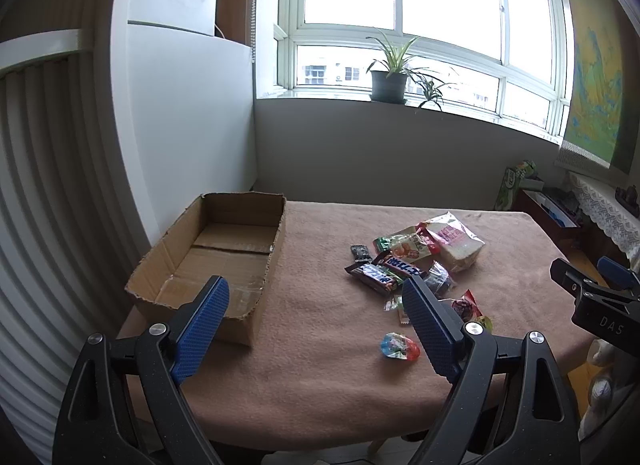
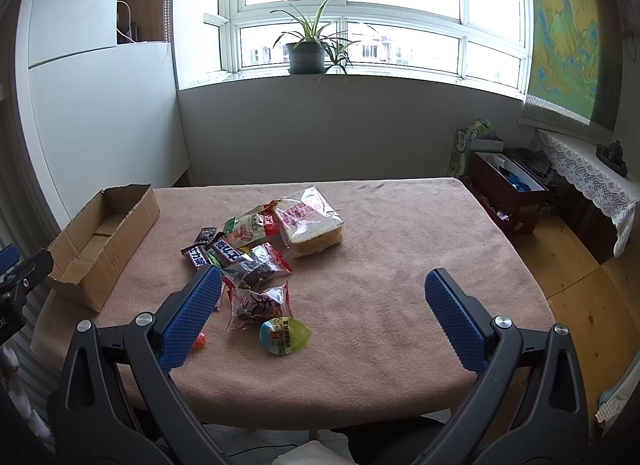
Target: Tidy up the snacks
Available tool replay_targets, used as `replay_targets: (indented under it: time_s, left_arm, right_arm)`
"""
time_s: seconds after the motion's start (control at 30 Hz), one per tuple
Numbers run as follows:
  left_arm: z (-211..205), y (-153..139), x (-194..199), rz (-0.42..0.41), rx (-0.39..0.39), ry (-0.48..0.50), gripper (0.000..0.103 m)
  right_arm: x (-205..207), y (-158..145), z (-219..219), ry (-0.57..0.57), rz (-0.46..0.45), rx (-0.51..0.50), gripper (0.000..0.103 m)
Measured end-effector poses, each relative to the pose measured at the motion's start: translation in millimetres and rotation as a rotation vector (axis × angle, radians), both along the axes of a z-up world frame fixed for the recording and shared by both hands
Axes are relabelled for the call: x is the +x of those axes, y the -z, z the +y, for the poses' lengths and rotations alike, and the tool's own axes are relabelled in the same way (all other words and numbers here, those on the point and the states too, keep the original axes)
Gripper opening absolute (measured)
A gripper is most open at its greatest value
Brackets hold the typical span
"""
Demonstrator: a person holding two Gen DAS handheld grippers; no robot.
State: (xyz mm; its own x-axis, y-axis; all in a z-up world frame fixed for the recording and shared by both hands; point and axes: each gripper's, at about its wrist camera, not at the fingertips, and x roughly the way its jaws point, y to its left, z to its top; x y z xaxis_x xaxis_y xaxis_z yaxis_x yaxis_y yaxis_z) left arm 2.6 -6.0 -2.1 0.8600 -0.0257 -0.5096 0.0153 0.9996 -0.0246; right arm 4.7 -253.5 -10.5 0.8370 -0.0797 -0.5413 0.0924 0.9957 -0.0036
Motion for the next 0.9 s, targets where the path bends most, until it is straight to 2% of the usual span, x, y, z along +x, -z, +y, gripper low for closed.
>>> replay_targets:
  time_s: [0.9]
  left_arm:
    - [0.3, 3.0, 1.5, 0.01, -0.008, 0.01, 0.089]
  right_arm:
    - [3.0, 4.9, -0.7, -0.002, 0.023, 0.004, 0.103]
